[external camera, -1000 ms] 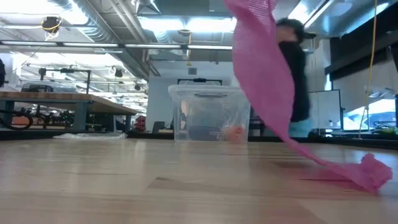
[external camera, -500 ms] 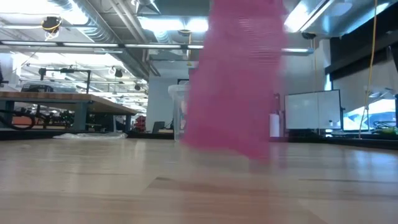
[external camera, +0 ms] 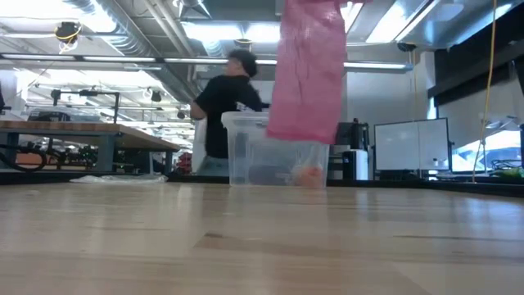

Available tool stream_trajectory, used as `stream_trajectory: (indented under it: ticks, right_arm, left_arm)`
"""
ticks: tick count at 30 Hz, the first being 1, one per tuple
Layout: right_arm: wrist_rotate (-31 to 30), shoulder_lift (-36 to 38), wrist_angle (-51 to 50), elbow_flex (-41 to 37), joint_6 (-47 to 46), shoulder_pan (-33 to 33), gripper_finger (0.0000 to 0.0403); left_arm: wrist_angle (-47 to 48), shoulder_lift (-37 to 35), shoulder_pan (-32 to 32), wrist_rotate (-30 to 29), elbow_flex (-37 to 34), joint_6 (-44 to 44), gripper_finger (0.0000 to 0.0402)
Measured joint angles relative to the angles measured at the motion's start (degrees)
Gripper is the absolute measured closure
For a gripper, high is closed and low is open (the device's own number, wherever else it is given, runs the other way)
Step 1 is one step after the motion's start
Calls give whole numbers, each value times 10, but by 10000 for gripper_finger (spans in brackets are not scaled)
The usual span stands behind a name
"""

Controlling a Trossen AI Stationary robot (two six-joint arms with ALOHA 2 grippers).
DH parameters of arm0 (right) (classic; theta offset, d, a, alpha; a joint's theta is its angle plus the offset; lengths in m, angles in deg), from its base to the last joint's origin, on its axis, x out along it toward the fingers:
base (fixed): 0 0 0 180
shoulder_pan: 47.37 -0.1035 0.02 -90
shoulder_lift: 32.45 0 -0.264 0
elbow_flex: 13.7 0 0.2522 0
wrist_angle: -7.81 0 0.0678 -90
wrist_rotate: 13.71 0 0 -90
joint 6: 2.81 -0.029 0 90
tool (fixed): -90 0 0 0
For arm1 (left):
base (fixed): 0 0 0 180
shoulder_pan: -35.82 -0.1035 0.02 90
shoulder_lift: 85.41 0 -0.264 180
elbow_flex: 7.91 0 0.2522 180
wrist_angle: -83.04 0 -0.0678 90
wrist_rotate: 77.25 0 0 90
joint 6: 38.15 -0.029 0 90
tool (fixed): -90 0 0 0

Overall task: Roll bandage
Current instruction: Roll the pink bandage

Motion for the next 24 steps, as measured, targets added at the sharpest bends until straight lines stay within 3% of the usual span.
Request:
stream_trajectory:
  ticks: [7,13,20,24]
  right_arm:
    - [0,0,1,0,1,-1,386]
    - [0,0,1,0,2,-1,386]
    - [0,0,-19,0,0,-1,386]
    - [1,0,-24,0,-3,-1,386]
  left_arm:
    - [-41,22,4,51,0,-29,206]
    - [-58,49,-1,53,0,-58,206]
    - [-15,2,13,31,0,-25,206]
    - [-10,-17,29,-43,1,-30,206]
